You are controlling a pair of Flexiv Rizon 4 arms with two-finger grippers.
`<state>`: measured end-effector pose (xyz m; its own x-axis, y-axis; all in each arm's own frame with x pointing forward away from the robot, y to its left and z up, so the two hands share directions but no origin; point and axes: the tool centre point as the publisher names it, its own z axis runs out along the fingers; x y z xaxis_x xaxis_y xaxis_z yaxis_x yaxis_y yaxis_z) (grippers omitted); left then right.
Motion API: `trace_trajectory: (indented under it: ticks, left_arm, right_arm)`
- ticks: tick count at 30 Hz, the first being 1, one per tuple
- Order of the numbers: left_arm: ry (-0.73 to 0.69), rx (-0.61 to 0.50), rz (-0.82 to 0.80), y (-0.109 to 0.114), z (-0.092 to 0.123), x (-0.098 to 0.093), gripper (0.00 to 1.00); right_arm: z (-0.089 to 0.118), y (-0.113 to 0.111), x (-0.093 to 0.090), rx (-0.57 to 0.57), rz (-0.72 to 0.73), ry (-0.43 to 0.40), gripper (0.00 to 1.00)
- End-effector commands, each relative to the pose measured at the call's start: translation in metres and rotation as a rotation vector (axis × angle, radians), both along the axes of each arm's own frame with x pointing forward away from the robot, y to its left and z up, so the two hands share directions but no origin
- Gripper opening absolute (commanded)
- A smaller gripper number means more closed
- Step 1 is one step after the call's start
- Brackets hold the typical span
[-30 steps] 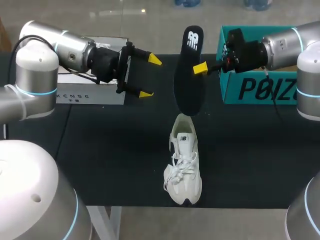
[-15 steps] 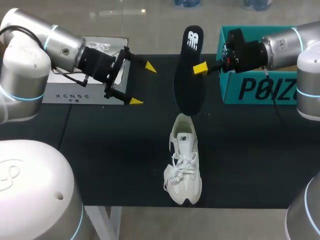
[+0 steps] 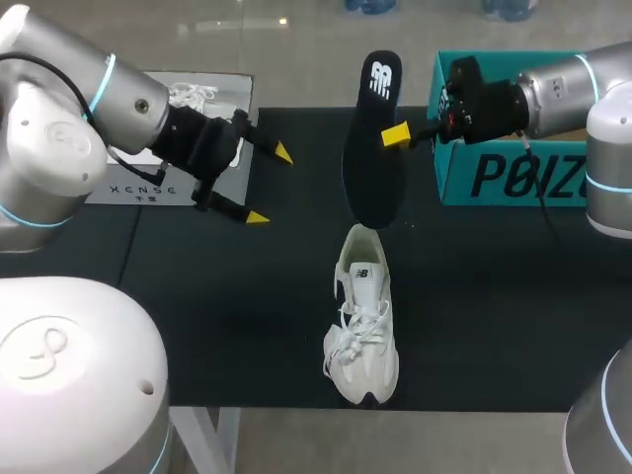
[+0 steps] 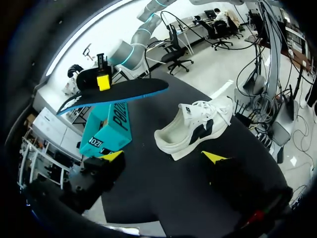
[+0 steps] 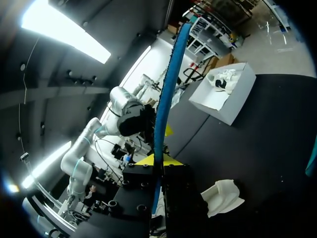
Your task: Take the shoe out of the shoebox, open the shoe tongue, remove and reinsert the insole, then place the shoe into the shoebox
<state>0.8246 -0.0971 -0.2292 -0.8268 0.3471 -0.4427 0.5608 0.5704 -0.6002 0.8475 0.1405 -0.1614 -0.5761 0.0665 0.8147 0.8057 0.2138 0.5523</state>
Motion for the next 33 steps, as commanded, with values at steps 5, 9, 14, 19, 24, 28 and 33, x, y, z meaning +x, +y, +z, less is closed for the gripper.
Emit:
trace_trajectory:
  ticks: [5, 9, 14, 19, 24, 28, 33]
  left_arm:
    - [0.065, 0.202, 0.139, 0.021, -0.01, -0.002, 1.0]
    - [0.081, 0.195, 0.145, 0.026, -0.017, -0.005, 1.0]
    - [0.098, 0.188, 0.154, 0.034, -0.023, -0.009, 1.0]
    - [0.126, 0.175, 0.185, 0.049, -0.03, -0.012, 1.0]
    - [0.164, 0.192, 0.205, 0.057, -0.034, -0.017, 1.0]
    - [0.198, 0.204, 0.196, 0.059, -0.037, -0.021, 1.0]
    - [0.233, 0.211, 0.212, 0.059, -0.04, -0.023, 1.0]
  right_arm:
    - [0.0, 0.0, -0.001, -0.003, -0.001, 0.001, 0.0]
    - [0.0, 0.0, -0.001, -0.003, -0.001, 0.001, 0.0]
    - [0.0, 0.0, -0.001, -0.003, -0.001, 0.001, 0.0]
    - [0.0, 0.0, -0.001, -0.003, -0.001, 0.001, 0.0]
    - [0.0, 0.0, -0.001, -0.003, -0.001, 0.001, 0.0]
    - [0.0, 0.0, -0.001, -0.003, -0.001, 0.001, 0.0]
    - [0.0, 0.0, -0.001, -0.003, -0.001, 0.001, 0.0]
